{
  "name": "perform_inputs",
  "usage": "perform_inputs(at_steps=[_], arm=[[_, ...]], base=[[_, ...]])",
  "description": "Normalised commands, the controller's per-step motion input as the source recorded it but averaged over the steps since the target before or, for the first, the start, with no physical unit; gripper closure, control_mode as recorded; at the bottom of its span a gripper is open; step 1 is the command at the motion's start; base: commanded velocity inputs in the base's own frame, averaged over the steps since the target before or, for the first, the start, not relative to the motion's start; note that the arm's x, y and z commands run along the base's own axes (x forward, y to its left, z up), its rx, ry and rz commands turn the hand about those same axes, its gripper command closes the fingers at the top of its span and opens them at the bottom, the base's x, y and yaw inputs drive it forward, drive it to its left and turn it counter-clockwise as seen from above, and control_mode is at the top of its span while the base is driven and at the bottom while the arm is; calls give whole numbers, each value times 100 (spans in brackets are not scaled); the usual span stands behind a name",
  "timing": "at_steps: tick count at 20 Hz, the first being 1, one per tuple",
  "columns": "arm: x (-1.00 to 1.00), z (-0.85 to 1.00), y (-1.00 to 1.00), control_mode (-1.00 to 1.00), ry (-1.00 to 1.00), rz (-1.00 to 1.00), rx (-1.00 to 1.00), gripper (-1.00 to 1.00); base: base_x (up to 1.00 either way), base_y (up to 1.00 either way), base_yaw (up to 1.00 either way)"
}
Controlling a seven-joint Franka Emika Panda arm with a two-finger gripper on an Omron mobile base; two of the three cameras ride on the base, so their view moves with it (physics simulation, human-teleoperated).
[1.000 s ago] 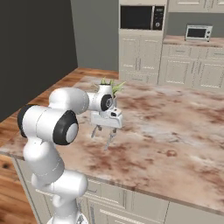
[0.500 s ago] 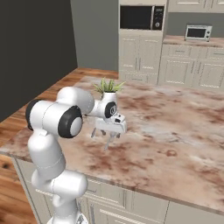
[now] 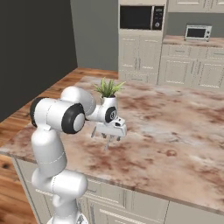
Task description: Organize the utensils by type. Pick up the wooden spoons from the counter and place them in the open cabinet. Then pick up the metallic utensils from the counter and place them in the open drawer.
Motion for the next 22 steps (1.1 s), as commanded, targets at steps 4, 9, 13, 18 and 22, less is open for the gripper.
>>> perform_inputs(at_steps=[4, 9, 13, 18, 22], arm=[[7, -18, 0, -100, 0, 0, 0, -100], [3, -13, 0, -100, 0, 0, 0, -100], [0, -5, 1, -100, 0, 0, 4, -100], [0, -6, 4, -100, 0, 0, 5, -100], [0, -20, 9, -100, 0, -1, 1, 100]], base=[[0, 0, 0], [0, 0, 0], [0, 0, 0], [0, 0, 0], [0, 0, 0]])
